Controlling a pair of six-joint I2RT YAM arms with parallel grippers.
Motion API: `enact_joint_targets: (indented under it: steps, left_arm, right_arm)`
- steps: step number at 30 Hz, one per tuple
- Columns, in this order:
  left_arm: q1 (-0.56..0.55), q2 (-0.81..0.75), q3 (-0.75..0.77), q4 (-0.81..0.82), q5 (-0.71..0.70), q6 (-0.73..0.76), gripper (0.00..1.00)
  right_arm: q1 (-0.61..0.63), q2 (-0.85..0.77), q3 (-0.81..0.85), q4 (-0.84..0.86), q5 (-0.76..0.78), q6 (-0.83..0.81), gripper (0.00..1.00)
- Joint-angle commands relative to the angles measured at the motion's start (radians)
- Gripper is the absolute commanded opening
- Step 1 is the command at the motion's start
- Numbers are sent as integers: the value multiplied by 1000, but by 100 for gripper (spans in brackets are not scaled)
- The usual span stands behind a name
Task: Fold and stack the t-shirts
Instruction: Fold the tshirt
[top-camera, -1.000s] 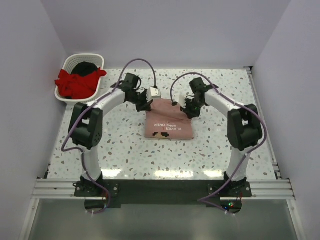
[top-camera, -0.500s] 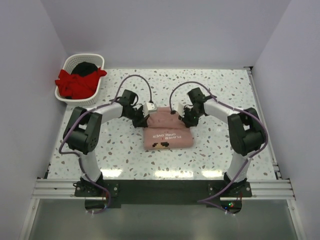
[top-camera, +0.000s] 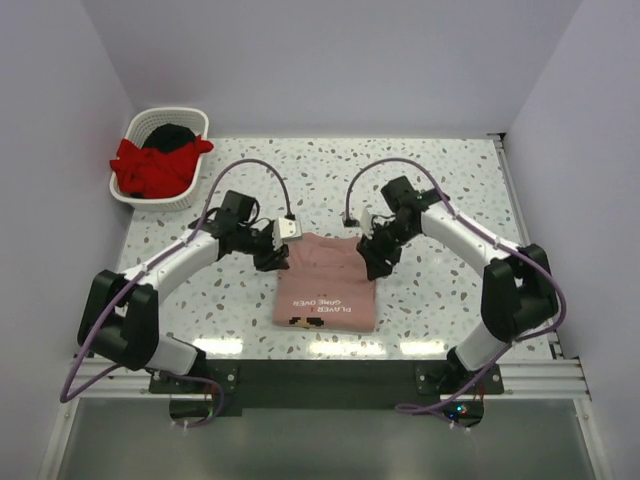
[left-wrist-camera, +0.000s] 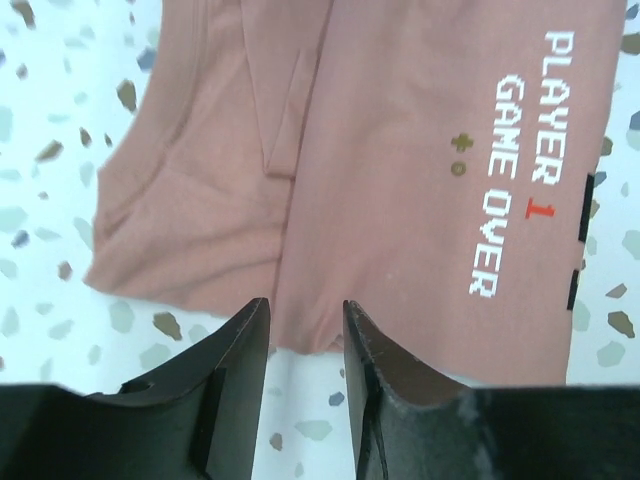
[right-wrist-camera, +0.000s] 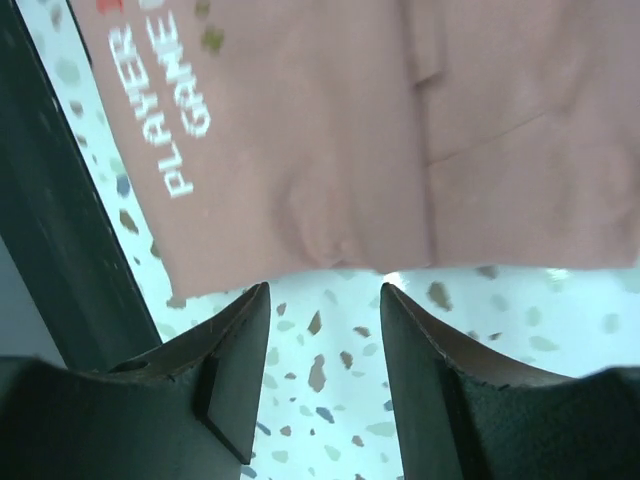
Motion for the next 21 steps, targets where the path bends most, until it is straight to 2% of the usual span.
enact_joint_targets:
  steps: [1, 9, 13, 21]
  left_arm:
    - [-49, -38, 63, 21, 35, 39, 41]
    - [-170, 104, 132, 82, -8, 79, 46]
    - [-209, 187, 161, 125, -22, 83, 47]
    - [-252, 302, 189, 150, -45, 102, 49]
  right_arm:
    - [-35, 88, 210, -56, -116, 104, 51]
    - [-37, 336, 422, 42, -196, 321, 39]
    - [-31, 437, 491, 67, -199, 361, 38]
    - [-11, 566, 502, 131, -182, 381, 37]
